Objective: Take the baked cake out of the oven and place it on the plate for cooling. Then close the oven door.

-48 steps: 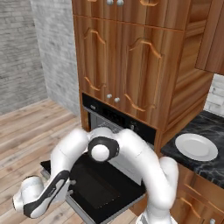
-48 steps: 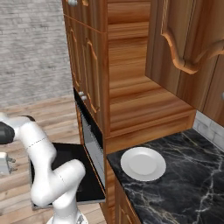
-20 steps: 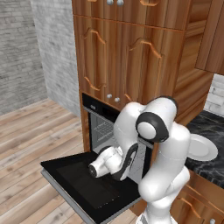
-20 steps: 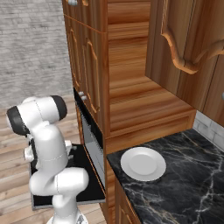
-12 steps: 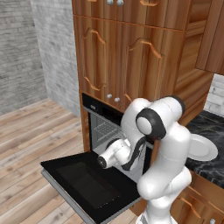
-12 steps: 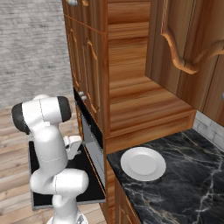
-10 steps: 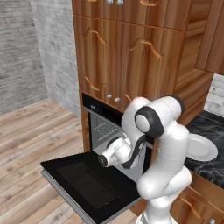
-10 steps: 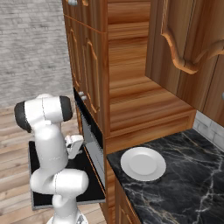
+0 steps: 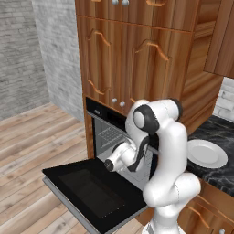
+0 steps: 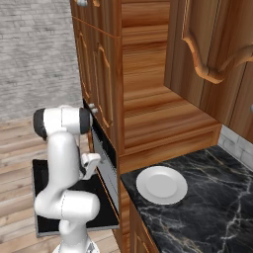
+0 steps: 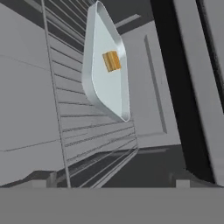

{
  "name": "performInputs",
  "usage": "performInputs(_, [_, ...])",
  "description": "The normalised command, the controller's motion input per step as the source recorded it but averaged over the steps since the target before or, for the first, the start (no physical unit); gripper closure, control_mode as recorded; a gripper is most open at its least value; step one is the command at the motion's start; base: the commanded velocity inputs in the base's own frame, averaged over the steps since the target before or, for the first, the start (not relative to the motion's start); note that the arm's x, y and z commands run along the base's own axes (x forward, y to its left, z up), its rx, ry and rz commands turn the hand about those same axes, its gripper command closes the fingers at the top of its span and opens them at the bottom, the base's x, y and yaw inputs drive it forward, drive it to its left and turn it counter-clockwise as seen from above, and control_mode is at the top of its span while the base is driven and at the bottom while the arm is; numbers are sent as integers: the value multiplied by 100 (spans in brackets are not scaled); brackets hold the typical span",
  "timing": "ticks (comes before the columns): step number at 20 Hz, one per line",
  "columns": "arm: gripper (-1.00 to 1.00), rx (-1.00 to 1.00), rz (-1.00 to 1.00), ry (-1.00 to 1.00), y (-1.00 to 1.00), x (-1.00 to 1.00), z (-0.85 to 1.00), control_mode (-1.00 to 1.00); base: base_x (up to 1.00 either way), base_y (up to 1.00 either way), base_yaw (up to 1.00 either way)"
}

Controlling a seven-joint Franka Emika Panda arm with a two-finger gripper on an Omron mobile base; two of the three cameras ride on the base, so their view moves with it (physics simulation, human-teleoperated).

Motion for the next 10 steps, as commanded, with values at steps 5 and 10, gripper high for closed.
performInputs(5, [-100,-3,0,1,0,40,-47,-100,0,0,0])
performInputs(10, [-100,-6,0,0,0,47,-42,-100,0,0,0])
